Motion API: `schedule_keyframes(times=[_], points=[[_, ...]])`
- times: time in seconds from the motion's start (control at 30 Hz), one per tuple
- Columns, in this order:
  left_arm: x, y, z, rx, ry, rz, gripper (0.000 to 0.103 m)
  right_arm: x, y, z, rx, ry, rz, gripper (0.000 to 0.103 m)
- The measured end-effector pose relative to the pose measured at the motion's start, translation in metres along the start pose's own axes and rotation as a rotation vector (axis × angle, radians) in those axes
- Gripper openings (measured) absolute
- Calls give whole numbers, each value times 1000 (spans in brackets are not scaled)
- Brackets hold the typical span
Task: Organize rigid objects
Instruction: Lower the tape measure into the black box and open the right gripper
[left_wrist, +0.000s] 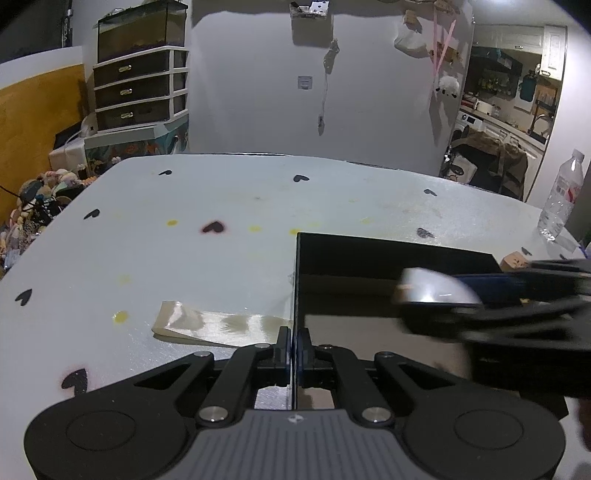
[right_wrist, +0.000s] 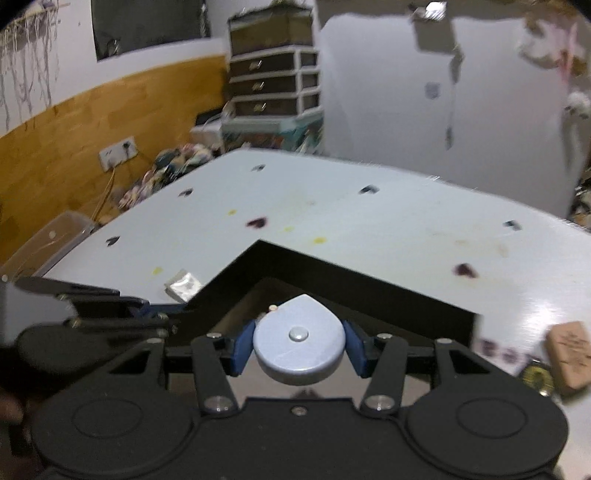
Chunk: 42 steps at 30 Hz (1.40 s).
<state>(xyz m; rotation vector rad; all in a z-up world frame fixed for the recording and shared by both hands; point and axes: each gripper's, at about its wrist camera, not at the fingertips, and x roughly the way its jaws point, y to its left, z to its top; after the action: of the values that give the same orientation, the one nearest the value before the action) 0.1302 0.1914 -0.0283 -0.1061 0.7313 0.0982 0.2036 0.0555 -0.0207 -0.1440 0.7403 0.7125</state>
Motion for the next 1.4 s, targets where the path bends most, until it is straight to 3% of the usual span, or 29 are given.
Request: schedule_keyframes(times=[0.23, 0.37, 0.43, 0.6, 0.83, 1.1, 1.4], points=[[-2, 6, -1, -6, -6, -44, 5, 36, -6, 10, 65, 88, 10, 53], [-1, 5, 0, 2, -6, -47, 5, 45, -16, 11, 168, 123, 79, 55], [-1, 6, -1, 1, -6, -52, 5, 44, -19, 9, 195, 120, 100, 64], [-1, 6, -1, 0, -9, -53, 5, 34, -22, 6, 194, 111, 87, 64], [0, 5, -1, 0, -11, -49, 5, 35, -29, 0, 175, 189, 51, 44], [1, 6, -1, -1, -11, -46, 5, 48, -31, -3, 222, 211, 103, 24], [2, 5, -2, -1, -10, -44, 5, 41, -28, -2, 241, 188, 107, 26]])
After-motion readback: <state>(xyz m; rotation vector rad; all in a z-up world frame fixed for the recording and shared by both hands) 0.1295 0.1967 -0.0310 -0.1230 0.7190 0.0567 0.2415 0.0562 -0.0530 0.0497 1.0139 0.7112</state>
